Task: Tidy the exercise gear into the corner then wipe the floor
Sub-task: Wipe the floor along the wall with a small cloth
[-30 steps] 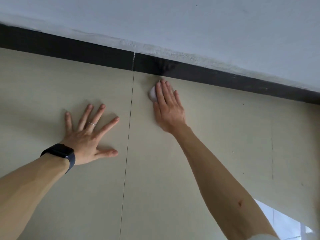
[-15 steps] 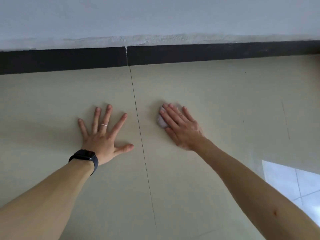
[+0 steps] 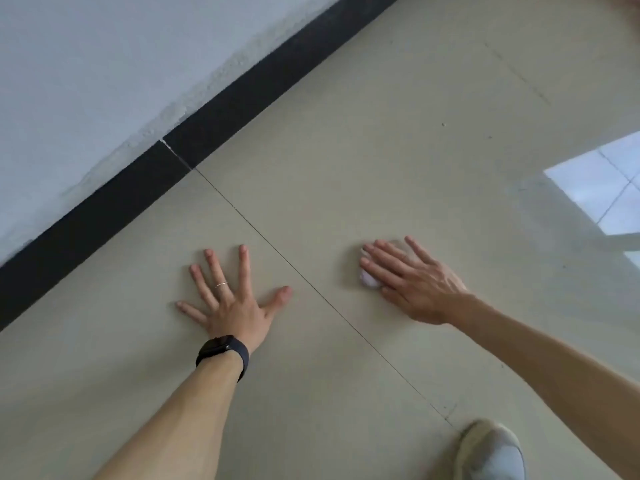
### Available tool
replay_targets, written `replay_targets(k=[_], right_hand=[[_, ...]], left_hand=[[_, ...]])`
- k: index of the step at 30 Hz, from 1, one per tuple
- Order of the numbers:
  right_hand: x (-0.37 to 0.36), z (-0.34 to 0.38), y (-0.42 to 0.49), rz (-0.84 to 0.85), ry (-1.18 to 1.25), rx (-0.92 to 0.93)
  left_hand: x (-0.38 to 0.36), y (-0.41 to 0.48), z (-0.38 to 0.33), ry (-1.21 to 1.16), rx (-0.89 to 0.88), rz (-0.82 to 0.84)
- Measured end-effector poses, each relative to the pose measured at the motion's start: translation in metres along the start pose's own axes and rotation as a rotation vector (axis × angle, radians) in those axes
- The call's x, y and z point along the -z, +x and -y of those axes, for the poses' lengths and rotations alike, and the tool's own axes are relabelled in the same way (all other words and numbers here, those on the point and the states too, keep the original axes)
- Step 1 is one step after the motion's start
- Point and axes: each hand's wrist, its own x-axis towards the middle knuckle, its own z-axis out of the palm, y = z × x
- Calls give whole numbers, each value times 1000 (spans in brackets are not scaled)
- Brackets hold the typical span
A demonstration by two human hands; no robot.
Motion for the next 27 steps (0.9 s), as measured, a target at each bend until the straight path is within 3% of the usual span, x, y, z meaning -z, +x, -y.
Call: replay_targets(k=[3, 5, 7, 9, 11, 12, 14, 17, 18, 20, 23, 25, 27], right_hand=[[-4, -19, -27, -49, 333, -903], [-15, 24, -42, -87, 516, -1210], [-32, 93, -53, -134, 473, -1131], [-45, 156, -68, -147, 373, -856], [-49, 175, -90, -83, 285, -542], [-47, 163, -101, -40, 264, -469], [-43, 125, -116, -26, 217, -604], [-36, 72, -124, -40, 459, -1255], [-35, 72, -119, -63, 516, -1387], [-40, 105, -103, -94, 575, -1427], [-52, 205, -80, -156, 509, -1181], [-64, 268, -80, -153, 376, -831], [-67, 271, -92, -122, 266, -457]], left_hand=[[-4, -2, 2, 14, -11, 15], [-3, -4, 1, 27, -14, 33], [1, -3, -2, 32, -29, 42], [4, 0, -6, 21, -35, 51], [7, -2, -8, 28, -47, 57], [7, -3, -7, 35, -57, 52], [6, -2, -4, 35, -68, 31], [3, -1, -4, 39, -89, 16], [3, -1, -5, 42, -93, 12], [1, -2, -5, 59, -103, 8], [2, -3, -3, 66, -118, 29], [5, -3, -4, 38, -124, 61], [10, -2, -3, 18, -150, 118]])
